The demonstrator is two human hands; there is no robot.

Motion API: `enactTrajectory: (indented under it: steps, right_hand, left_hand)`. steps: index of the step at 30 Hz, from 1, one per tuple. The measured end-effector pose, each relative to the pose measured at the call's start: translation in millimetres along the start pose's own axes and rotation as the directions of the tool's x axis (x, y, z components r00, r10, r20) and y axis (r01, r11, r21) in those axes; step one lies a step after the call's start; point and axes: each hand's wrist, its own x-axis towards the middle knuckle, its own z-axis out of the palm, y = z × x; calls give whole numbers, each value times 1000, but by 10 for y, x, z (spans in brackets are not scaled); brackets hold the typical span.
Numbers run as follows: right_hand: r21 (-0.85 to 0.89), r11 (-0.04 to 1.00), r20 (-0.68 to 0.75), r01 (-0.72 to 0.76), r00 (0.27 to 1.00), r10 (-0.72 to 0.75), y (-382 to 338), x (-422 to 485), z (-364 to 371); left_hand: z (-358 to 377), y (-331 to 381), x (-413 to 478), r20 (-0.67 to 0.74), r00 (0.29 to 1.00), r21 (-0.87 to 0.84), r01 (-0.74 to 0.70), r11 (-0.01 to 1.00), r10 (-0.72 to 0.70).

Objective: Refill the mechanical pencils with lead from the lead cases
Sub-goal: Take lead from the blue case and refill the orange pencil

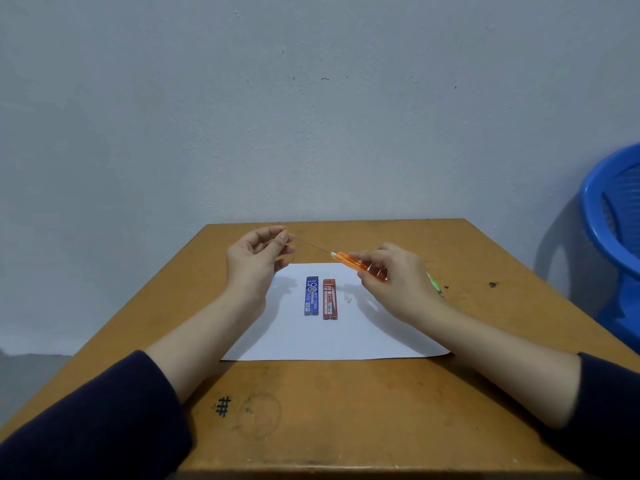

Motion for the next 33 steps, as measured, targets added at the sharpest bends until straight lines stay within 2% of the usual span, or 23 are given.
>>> enactTrajectory:
  steps: [28,33]
  right_hand:
    - [87,994,-45,67,997,-63,2,-31,42]
    - [91,992,-46,91,995,-87,-17,-42,30]
  left_hand:
    - [52,-14,-101,107,994,75,-17,997,9]
    - [62,-29,-136,154,988,142,-36,989,14]
